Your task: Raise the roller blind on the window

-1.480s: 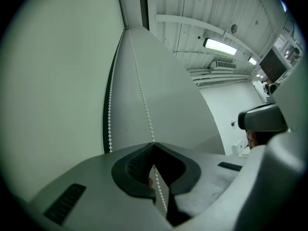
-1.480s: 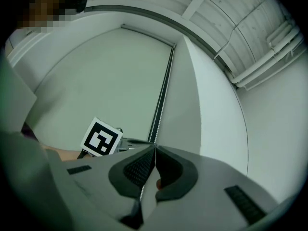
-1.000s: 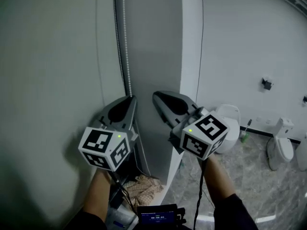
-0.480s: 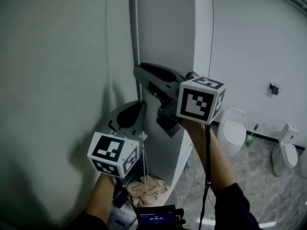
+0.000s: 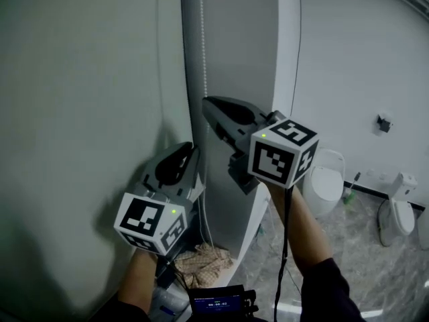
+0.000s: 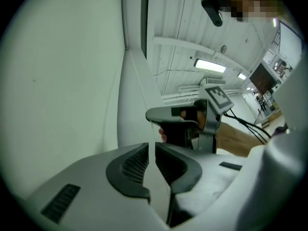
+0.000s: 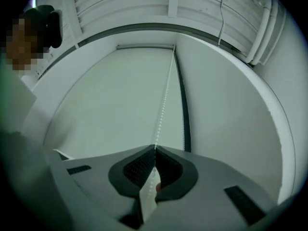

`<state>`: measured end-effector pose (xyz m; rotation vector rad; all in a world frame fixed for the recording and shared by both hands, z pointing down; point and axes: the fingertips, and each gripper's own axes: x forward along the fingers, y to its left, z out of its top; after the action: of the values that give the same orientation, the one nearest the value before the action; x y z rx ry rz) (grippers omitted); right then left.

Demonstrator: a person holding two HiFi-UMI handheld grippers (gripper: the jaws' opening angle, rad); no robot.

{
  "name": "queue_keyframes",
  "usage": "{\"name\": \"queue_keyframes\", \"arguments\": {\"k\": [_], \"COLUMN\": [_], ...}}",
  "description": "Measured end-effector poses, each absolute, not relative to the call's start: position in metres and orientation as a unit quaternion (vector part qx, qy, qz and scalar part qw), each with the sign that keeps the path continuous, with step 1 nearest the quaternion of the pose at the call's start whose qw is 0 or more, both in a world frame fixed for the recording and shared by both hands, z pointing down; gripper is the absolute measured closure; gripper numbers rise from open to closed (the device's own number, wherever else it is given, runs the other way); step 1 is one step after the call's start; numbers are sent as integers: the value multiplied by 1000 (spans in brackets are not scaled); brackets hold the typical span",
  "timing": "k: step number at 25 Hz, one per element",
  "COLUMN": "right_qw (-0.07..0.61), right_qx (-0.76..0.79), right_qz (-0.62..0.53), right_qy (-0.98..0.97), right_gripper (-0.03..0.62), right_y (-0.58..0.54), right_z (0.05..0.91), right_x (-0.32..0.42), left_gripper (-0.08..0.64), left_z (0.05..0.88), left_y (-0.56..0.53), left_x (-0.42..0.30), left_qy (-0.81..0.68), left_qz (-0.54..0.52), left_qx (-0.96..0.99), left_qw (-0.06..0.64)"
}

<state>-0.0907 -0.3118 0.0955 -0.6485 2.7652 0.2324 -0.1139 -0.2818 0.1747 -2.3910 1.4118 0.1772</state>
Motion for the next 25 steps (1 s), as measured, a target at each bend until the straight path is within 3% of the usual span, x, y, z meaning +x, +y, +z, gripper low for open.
{"name": "queue_keyframes", "arguments": {"k": [14, 17, 25], "right_qw": [61, 44, 54], "right_qx": [-237, -229, -219], "right_qz": [59, 57, 43], "right_qy": [968, 971, 973], "right_gripper": [577, 577, 577], "right_y": [-326, -310, -280], "right_z": [264, 296, 331], "right_x": [-101, -102, -92], "left_gripper": [546, 505, 505], "left_z": [173, 173, 176], "left_y": [-303, -307, -301], "left_x": [-118, -105, -88], "left_qy": [480, 470, 458], "left_qz": [84, 84, 105], "left_qx": [-858, -866, -874], "left_qw": [162, 149, 122]}}
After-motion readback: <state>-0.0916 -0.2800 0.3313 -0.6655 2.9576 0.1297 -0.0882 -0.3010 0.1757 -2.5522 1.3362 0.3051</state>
